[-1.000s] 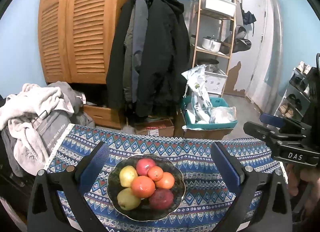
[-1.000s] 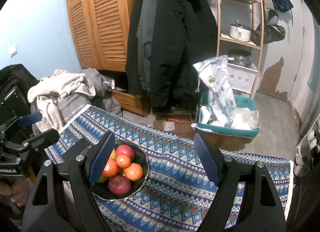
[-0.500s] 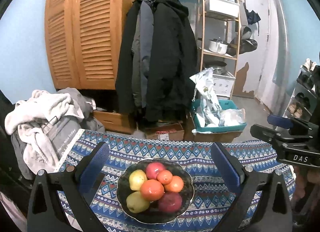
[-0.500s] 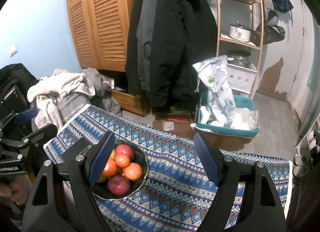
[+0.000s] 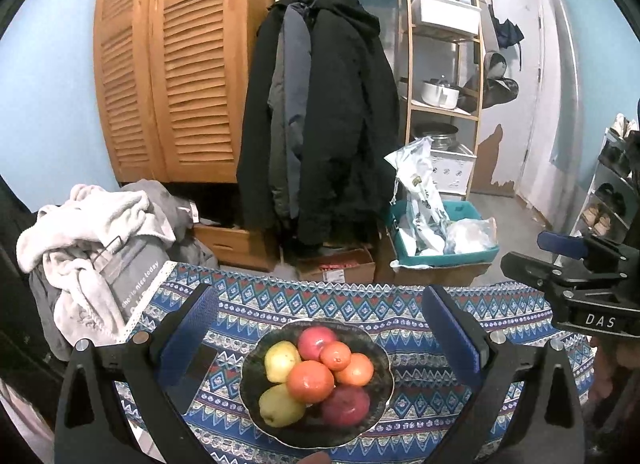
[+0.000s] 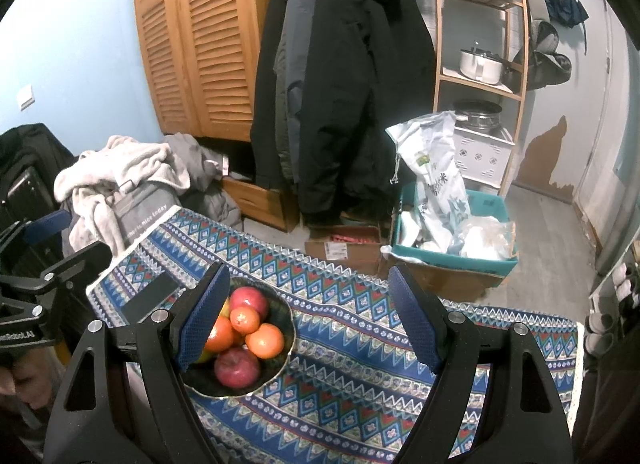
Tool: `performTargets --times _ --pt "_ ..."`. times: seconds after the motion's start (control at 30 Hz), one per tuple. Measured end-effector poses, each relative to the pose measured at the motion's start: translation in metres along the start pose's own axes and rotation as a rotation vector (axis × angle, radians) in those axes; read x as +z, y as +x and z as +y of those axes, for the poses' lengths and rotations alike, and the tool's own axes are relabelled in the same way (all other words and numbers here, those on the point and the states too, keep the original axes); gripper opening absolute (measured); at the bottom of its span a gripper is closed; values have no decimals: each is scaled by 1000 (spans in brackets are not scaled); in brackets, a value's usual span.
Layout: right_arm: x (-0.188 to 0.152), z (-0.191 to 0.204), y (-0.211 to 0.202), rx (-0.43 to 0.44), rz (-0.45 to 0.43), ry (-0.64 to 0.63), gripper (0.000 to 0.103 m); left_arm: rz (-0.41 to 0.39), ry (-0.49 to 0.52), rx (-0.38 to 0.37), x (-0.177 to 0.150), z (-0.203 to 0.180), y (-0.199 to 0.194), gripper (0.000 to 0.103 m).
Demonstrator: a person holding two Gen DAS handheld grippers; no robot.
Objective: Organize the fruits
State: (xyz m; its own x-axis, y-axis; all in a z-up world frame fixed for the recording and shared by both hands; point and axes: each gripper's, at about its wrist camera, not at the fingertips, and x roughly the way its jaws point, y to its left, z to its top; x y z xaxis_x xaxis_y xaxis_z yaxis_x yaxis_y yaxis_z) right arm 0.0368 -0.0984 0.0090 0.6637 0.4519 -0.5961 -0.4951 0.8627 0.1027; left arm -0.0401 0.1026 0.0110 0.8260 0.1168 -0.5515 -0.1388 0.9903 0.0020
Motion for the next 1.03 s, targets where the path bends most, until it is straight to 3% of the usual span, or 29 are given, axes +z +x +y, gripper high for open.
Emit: performTargets --times 1.03 --pt "0 -1 -1 -2 3 -1 80 12 -2 -9 1 -2 -2 102"
